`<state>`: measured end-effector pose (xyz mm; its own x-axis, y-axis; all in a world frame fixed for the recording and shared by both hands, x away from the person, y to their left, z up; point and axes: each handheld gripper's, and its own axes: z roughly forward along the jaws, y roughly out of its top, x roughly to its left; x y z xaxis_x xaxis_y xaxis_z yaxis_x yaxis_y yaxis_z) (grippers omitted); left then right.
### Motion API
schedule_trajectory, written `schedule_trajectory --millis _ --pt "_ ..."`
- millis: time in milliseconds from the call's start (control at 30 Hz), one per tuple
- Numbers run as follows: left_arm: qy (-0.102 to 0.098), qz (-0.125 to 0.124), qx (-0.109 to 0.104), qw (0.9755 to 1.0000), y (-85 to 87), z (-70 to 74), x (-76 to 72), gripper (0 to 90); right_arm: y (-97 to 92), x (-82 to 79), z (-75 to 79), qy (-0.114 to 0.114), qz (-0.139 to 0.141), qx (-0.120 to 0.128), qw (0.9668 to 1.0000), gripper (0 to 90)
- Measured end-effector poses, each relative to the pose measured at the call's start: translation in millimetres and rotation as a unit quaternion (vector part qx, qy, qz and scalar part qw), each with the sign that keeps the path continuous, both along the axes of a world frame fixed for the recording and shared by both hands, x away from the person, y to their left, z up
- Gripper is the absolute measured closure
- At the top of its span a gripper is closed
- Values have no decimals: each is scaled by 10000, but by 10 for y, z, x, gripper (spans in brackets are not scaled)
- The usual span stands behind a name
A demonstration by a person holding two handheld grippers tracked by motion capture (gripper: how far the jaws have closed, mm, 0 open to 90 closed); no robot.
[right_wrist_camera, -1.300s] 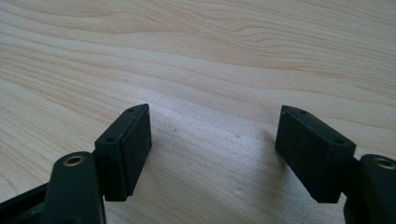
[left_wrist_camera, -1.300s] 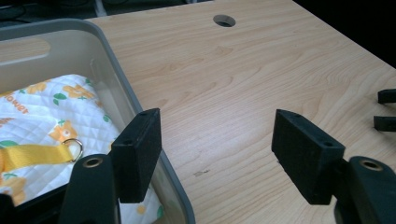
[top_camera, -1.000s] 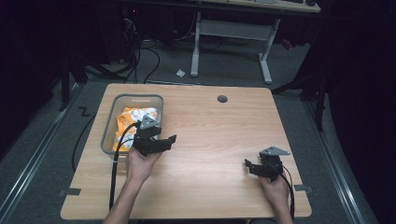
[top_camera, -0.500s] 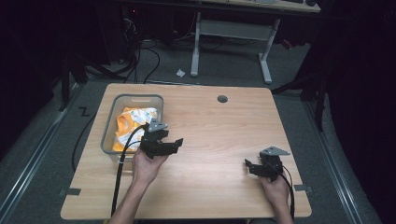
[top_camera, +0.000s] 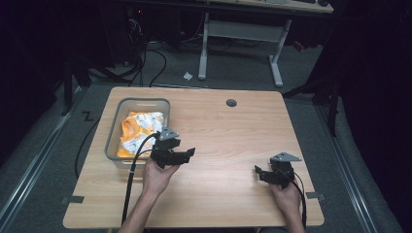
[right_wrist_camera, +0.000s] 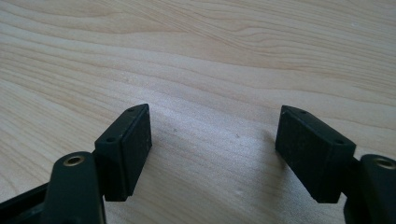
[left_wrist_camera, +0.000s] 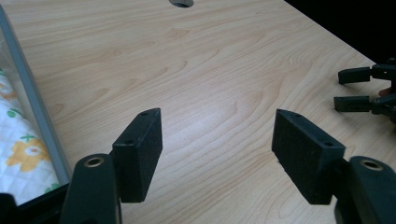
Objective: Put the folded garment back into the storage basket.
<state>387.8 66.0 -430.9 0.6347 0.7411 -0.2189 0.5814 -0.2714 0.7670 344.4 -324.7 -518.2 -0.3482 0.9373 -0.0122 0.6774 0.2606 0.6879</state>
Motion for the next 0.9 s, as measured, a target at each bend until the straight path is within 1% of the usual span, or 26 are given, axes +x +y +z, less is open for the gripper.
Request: schedule_trajectory --millis 233,400,567,667,733,900 --pt "88 -59 -3 9999 -63 -102 -12 341 0 0 0 0 1 1 10000 272" --pt "119 -60 17 9999 -85 -141 -18 344 0 0 0 0 1 1 10000 272" --pt "196 -53 -20 9998 -104 -219 -13 344 0 0 0 2 -1 0 10000 272" --pt "207 -54 -21 9998 -115 -247 -13 344 0 0 0 2 -2 1 10000 272" --pt "227 -63 29 9997 -134 -289 -12 344 0 0 0 1 -1 0 10000 272" --pt "237 -53 48 9997 -157 -340 -11 344 0 0 0 2 -2 1 10000 272"
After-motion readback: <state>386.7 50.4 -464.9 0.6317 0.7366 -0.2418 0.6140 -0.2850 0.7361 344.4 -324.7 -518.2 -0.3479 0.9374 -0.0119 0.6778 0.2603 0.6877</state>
